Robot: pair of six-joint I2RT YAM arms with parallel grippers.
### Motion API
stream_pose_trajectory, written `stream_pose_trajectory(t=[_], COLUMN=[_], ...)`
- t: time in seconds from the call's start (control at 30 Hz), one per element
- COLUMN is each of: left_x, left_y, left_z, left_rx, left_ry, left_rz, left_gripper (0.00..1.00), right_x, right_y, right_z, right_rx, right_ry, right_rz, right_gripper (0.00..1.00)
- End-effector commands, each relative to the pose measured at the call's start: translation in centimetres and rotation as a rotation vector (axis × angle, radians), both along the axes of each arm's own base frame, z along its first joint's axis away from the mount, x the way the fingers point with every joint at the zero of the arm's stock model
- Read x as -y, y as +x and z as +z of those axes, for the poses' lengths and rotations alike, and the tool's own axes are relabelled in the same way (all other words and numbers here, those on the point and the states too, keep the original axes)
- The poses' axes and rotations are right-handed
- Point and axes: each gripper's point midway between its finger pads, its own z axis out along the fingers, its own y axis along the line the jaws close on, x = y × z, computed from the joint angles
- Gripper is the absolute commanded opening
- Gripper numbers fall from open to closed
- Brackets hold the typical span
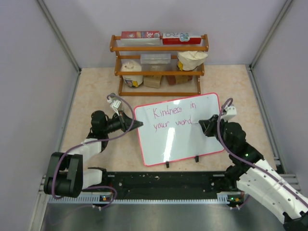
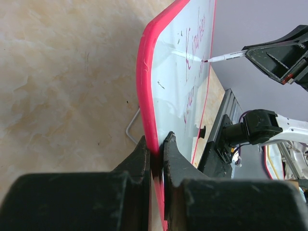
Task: Write a sentence on the whiteboard
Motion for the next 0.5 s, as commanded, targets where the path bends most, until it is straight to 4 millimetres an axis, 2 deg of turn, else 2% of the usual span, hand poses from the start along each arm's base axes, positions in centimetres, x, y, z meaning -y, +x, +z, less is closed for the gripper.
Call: stream_pose_trajectory(t=[0.0,0.2,0.47], left_x=[-1.3,-1.4,-1.4], left_y=[2.0,1.9,1.9], left_z=[-2.5,-2.6,-2.6], left_rx=[0.12,0.116,0.116], left_ry=[0.148,0.147,0.147], left_rz=[0.096,0.096,0.096], left_gripper=[0.0,0.0,0.0], right_x=[0.4,0.8,0.8], right_y=[0.8,1.1,1.6], right_z=[2.7,4.7,5.0], right_rx=[0.053,0.107,0.112], right_ry=[0.01,0.033,0.029], right_rz=[-0.033,-0.057,-0.07], right_gripper=[0.0,0.0,0.0])
